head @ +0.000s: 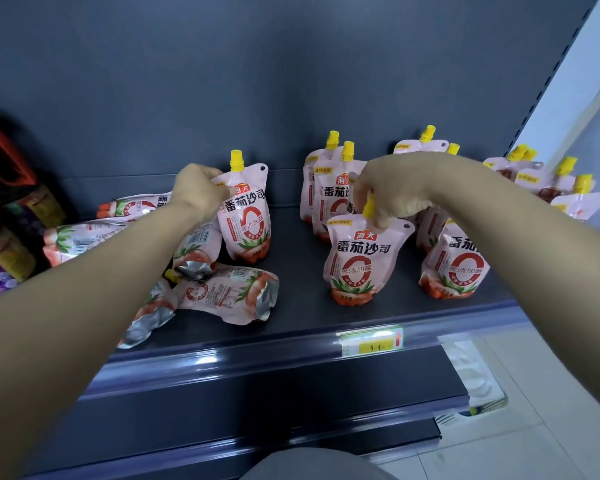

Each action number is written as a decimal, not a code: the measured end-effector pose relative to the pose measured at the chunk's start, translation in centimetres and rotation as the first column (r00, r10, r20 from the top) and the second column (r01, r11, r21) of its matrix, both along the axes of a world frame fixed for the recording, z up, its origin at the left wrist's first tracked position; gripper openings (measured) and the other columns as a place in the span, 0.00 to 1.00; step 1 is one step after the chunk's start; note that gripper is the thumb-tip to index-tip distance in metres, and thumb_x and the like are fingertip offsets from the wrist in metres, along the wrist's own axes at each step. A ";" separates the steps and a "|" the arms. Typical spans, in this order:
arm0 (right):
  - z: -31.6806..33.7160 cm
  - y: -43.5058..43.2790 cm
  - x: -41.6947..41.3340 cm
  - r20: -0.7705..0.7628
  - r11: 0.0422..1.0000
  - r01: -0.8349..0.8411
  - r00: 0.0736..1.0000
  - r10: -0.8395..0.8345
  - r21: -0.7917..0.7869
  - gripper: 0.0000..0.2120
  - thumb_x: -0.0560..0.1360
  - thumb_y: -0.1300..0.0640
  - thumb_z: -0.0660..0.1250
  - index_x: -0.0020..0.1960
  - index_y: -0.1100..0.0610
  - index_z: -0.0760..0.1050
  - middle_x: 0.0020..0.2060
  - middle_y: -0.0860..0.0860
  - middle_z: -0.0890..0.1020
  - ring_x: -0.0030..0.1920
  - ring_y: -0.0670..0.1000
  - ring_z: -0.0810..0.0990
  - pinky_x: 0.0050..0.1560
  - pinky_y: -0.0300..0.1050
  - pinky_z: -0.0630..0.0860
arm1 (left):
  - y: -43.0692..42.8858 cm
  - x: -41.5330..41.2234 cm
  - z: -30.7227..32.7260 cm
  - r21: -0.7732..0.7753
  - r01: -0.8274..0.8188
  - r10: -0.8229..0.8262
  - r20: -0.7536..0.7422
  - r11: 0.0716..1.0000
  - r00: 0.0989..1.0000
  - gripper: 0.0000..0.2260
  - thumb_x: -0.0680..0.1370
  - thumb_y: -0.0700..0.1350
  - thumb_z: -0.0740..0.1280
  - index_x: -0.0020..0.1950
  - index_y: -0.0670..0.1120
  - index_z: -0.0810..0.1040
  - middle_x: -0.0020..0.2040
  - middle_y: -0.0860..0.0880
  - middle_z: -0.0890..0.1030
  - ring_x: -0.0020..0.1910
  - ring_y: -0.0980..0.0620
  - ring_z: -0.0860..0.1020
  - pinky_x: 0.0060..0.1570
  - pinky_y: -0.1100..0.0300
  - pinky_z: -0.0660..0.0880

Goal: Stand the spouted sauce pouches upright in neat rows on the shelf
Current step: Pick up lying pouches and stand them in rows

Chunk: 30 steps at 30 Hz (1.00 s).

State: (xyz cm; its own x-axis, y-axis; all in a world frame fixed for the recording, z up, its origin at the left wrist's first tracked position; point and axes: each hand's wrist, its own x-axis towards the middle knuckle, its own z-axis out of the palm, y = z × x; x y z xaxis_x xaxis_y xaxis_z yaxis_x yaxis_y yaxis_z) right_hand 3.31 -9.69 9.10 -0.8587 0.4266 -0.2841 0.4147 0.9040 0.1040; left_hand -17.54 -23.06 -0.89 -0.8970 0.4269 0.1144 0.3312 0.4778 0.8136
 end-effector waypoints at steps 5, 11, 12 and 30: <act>0.8 -0.4 -0.4 -0.077 0.999 -0.037 0.996 0.035 -0.017 0.16 0.74 0.54 0.69 0.60 0.57 0.77 0.53 0.55 0.81 0.54 0.57 0.78 0.55 0.48 0.74 | 1.0 -1.2 -0.1 0.010 -0.007 0.007 -0.010 1.000 1.000 0.03 0.75 0.38 0.68 0.44 0.44 0.81 0.41 0.45 0.77 0.39 0.49 0.72 0.44 0.59 0.72; 0.9 -0.7 -1.9 -0.357 0.995 -0.045 0.934 0.010 -0.089 0.12 0.74 0.58 0.65 0.54 0.63 0.79 0.51 0.56 0.83 0.53 0.60 0.79 0.54 0.53 0.78 | 2.9 -3.4 -0.3 0.006 0.027 -0.027 -0.018 1.000 0.999 0.06 0.75 0.37 0.66 0.49 0.42 0.82 0.41 0.45 0.78 0.39 0.49 0.73 0.45 0.57 0.74; 0.8 -0.7 -2.3 -0.384 0.994 -0.047 0.923 0.005 -0.098 0.11 0.74 0.59 0.65 0.53 0.61 0.80 0.50 0.55 0.83 0.52 0.59 0.80 0.54 0.51 0.78 | 3.1 -3.8 -0.4 0.006 0.039 -0.039 -0.020 0.999 0.999 0.07 0.75 0.37 0.66 0.49 0.42 0.82 0.41 0.45 0.78 0.39 0.49 0.72 0.45 0.57 0.74; -0.8 -3.1 -8.0 -0.374 0.973 -0.129 0.926 0.050 -0.189 0.10 0.75 0.56 0.65 0.50 0.60 0.81 0.49 0.57 0.83 0.51 0.57 0.80 0.55 0.52 0.78 | 1.0 -4.5 -0.3 0.128 0.293 -0.310 0.144 0.948 0.940 0.07 0.73 0.30 0.67 0.45 0.41 0.78 0.38 0.49 0.77 0.37 0.53 0.75 0.41 0.64 0.75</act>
State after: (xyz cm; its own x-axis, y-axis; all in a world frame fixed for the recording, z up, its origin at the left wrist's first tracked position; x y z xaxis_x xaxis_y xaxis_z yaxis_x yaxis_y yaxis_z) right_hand -4.68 -12.78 8.28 -0.9509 0.3090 -0.0171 0.3044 0.9240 -0.2316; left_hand -22.08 -22.11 -1.20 -0.7381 0.6736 0.0376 0.3078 0.2866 0.9073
